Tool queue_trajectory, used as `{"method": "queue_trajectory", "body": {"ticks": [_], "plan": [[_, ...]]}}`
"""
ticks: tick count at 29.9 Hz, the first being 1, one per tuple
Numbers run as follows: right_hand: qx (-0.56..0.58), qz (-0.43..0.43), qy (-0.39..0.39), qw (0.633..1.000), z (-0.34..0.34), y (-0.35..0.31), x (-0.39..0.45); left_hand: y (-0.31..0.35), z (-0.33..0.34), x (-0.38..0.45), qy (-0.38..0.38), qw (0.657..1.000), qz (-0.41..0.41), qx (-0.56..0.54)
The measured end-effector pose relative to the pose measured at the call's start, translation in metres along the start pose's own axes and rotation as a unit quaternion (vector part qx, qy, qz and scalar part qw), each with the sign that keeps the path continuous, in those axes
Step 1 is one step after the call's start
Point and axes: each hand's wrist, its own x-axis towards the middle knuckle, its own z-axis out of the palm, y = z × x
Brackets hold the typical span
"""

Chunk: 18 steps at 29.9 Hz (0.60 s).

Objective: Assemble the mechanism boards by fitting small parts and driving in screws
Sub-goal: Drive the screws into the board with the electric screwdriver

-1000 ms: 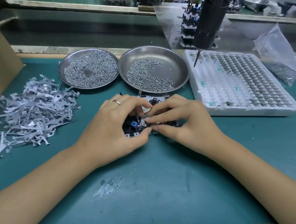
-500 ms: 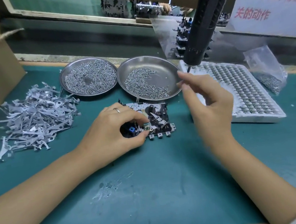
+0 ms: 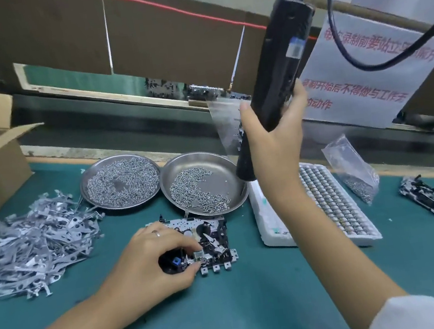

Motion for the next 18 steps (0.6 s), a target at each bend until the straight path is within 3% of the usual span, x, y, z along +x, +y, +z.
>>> {"method": "queue_trajectory", "body": {"ticks": [10, 18], "plan": [[0.259, 0.058, -0.095, 0.960, 0.012, -0.004, -0.063, 0.003, -0.002, 0.002, 0.006, 1.000, 0.008, 0.001], [0.288, 0.056, -0.084, 0.952, 0.022, -0.002, -0.074, 0.004, -0.002, 0.001, 0.002, 1.000, 0.009, 0.011]]}}
